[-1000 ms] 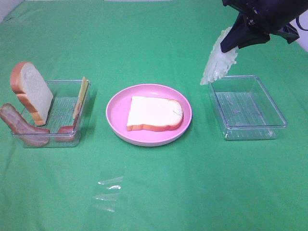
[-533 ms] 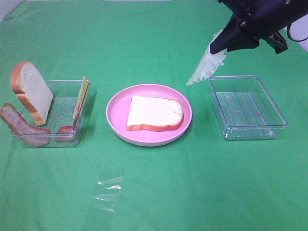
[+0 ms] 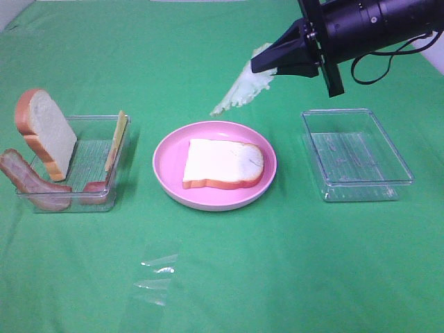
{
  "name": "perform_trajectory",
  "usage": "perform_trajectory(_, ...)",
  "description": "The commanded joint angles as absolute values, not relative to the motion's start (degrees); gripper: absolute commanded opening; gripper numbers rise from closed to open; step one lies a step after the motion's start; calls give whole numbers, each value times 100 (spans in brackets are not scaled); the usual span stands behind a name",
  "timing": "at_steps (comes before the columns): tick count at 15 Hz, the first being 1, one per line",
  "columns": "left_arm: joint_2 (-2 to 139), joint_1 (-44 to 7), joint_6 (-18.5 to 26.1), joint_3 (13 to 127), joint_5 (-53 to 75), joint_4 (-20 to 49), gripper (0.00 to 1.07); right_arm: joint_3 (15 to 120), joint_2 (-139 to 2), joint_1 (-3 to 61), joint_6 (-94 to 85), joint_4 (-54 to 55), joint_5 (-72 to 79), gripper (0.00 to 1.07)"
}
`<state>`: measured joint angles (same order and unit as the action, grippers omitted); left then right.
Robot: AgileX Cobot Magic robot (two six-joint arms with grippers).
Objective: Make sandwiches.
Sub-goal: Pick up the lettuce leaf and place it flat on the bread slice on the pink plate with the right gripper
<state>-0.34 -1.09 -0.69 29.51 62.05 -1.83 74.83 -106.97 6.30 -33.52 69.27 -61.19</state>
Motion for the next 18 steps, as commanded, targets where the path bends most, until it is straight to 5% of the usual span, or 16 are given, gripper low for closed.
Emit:
perform_trajectory(1, -115, -109, -52, 2956, 6131, -195, 102, 7758, -11075, 791, -3747, 7466, -6429, 0)
perform_trajectory(10, -115, -109, -52, 2956, 6131, -195, 102, 9935, -12817, 1576, -2687, 6618, -6182, 0)
perform_trajectory(18, -115, -109, -52, 2956, 6131, -195, 102, 10428, -13625, 1788, -2126, 5924, -5867, 0)
